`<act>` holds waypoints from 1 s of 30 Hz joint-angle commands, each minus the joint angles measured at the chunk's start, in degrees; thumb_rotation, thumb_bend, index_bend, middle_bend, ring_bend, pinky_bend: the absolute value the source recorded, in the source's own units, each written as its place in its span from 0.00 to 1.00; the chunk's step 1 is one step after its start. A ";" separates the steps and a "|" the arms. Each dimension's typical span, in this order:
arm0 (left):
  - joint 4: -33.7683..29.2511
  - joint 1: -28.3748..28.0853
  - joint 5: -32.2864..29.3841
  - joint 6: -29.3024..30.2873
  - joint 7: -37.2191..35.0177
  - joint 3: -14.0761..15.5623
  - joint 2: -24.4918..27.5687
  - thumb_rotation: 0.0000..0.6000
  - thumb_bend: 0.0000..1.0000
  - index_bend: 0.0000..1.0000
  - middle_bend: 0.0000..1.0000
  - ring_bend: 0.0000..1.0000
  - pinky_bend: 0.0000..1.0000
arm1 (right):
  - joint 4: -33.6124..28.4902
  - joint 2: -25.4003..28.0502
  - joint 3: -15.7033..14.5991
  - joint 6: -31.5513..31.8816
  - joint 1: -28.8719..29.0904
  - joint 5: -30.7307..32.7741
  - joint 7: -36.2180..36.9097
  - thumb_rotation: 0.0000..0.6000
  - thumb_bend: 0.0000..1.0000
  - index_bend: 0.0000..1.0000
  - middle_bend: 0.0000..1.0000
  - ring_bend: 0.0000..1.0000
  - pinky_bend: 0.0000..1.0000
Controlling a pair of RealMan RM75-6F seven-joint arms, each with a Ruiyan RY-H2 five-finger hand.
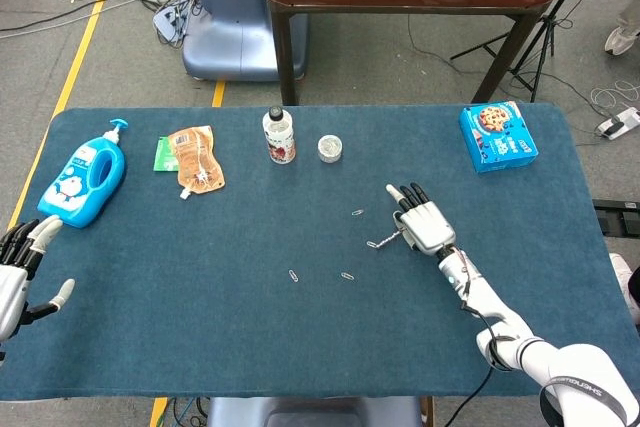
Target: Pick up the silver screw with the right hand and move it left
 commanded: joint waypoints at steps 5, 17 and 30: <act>0.06 -0.22 -0.14 -0.70 0.60 0.05 -0.16 1.00 0.36 0.00 0.00 0.00 0.00 | -1.78 1.41 0.15 2.87 -0.73 -0.47 1.56 1.00 0.51 0.57 0.03 0.00 0.00; -0.65 -0.70 -0.35 -1.81 3.50 0.08 -0.95 1.00 0.36 0.00 0.00 0.00 0.00 | -11.91 8.88 -0.94 0.02 -2.93 1.82 -2.31 1.00 0.30 0.11 0.00 0.00 0.00; -0.23 -0.78 -0.69 -1.93 3.94 -0.10 -1.17 1.00 0.36 0.00 0.00 0.00 0.00 | -24.77 16.53 0.56 1.81 -5.30 5.25 -9.74 1.00 0.21 0.00 0.00 0.00 0.00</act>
